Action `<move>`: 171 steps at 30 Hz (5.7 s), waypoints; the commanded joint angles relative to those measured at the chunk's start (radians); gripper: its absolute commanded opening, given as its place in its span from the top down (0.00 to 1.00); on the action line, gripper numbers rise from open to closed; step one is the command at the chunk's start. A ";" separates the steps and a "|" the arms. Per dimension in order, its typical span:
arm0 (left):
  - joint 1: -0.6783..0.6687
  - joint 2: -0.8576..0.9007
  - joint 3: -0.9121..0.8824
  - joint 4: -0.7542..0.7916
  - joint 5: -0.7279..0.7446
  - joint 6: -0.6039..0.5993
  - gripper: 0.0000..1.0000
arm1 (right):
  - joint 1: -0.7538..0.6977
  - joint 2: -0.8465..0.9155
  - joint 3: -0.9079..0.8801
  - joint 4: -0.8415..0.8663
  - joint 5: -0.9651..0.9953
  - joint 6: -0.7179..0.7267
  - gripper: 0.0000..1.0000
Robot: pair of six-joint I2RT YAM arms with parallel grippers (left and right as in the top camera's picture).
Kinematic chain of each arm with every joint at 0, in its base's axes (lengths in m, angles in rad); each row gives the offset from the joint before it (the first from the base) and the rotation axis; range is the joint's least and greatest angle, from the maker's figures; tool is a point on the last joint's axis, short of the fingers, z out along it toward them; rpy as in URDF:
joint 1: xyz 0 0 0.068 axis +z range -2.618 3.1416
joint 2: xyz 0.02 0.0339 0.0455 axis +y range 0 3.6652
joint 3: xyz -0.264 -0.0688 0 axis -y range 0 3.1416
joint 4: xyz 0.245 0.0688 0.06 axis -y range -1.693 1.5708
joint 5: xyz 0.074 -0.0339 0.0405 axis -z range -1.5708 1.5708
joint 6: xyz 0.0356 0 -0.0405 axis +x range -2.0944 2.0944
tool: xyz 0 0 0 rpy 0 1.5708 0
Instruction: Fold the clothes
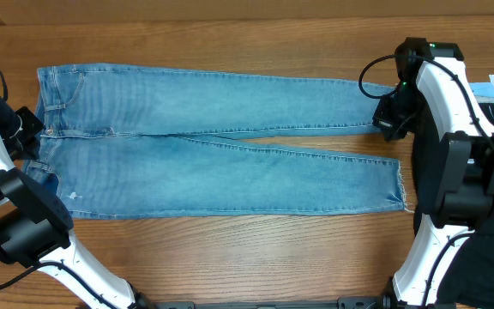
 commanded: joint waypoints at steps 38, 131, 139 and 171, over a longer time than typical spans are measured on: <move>-0.074 -0.522 -0.918 0.648 0.171 -0.137 0.15 | -0.123 -0.602 -1.059 0.605 -0.065 0.474 0.44; -0.153 -0.135 -0.183 0.779 0.037 -0.144 0.96 | -0.163 -0.078 0.047 0.283 -0.074 0.406 0.96; -0.177 -0.089 -0.180 0.905 0.033 -0.148 0.96 | -0.172 -0.033 0.138 0.205 -0.092 0.460 0.96; -0.159 0.079 0.187 0.707 -0.023 -0.091 0.96 | -0.193 0.169 0.473 -0.010 -0.090 0.396 0.96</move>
